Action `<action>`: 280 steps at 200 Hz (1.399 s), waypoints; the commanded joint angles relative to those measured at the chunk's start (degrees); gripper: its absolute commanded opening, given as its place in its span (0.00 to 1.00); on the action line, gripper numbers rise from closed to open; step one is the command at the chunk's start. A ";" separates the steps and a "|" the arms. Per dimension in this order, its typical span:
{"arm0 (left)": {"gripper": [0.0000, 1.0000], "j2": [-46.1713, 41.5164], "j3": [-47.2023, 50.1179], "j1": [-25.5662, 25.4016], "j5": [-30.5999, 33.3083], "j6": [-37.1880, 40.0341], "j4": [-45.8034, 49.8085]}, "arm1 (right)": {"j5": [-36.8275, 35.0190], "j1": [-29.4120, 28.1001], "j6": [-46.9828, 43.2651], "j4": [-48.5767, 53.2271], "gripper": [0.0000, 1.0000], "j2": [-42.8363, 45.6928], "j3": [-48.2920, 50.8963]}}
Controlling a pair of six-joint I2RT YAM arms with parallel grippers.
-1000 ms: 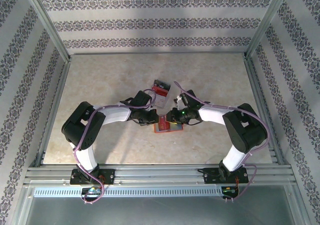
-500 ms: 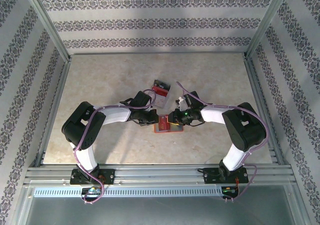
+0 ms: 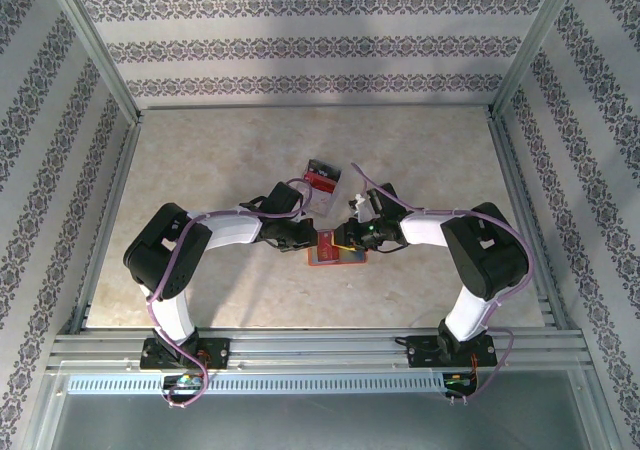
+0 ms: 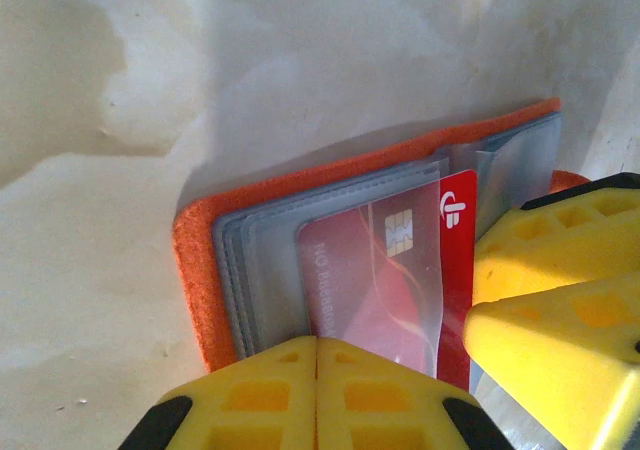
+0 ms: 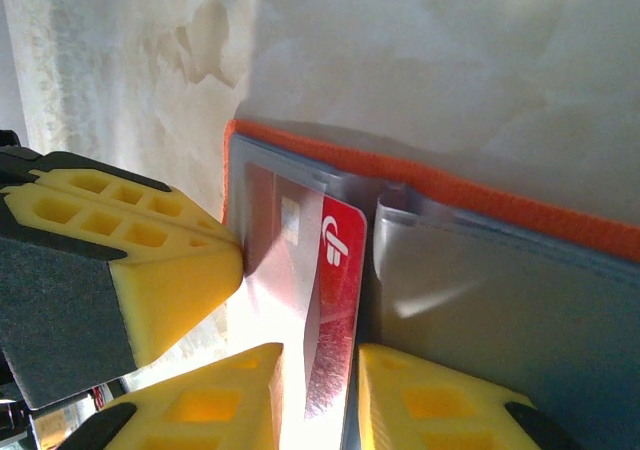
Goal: Take the credit cards out of the card holder
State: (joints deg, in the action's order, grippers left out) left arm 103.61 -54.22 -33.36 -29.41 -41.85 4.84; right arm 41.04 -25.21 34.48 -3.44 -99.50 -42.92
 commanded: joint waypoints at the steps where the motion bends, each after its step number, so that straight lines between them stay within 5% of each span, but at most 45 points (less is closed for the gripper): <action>1: 0.08 2.05 1.14 0.31 1.25 0.56 0.39 | 1.23 0.08 0.23 -0.58 0.25 -1.44 1.26; 280: 0.07 2.74 1.10 0.32 2.27 0.48 2.07 | 2.21 5.86 -1.72 1.48 0.10 5.54 5.82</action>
State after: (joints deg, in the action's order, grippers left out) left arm 104.27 -54.22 -33.36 -29.78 -41.85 3.77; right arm 43.13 -20.75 35.24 -5.21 -96.77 -38.35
